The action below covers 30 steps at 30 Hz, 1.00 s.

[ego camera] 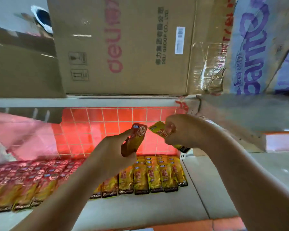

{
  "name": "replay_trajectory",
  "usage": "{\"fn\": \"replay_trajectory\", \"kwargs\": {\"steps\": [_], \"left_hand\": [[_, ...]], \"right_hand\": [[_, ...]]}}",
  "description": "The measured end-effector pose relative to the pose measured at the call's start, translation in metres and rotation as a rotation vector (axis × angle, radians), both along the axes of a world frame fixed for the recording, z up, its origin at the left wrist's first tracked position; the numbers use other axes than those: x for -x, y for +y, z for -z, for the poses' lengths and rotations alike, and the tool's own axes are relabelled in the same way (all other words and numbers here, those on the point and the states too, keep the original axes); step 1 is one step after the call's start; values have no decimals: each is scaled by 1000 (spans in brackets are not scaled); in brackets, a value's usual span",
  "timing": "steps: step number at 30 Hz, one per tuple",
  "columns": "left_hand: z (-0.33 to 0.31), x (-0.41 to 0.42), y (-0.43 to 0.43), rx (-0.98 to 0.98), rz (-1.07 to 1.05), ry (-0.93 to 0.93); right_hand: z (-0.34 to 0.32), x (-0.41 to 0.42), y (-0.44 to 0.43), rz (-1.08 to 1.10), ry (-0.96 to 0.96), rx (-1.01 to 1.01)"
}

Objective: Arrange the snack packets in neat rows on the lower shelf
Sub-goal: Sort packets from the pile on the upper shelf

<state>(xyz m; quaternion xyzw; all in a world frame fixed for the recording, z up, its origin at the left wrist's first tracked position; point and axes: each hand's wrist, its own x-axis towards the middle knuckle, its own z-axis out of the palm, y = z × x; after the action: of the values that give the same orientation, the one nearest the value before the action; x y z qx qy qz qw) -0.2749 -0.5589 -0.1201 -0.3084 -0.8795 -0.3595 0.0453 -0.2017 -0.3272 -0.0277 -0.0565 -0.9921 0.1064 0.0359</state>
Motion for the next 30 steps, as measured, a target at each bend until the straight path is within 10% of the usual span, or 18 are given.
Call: {"fn": "replay_trajectory", "kwargs": {"steps": [13, 30], "left_hand": [[226, -19, -49, 54, -288, -25], [237, -18, -44, 201, -349, 61]], "right_hand": [[280, 23, -24, 346, 232, 311], [315, 30, 60, 618, 245, 244]]}}
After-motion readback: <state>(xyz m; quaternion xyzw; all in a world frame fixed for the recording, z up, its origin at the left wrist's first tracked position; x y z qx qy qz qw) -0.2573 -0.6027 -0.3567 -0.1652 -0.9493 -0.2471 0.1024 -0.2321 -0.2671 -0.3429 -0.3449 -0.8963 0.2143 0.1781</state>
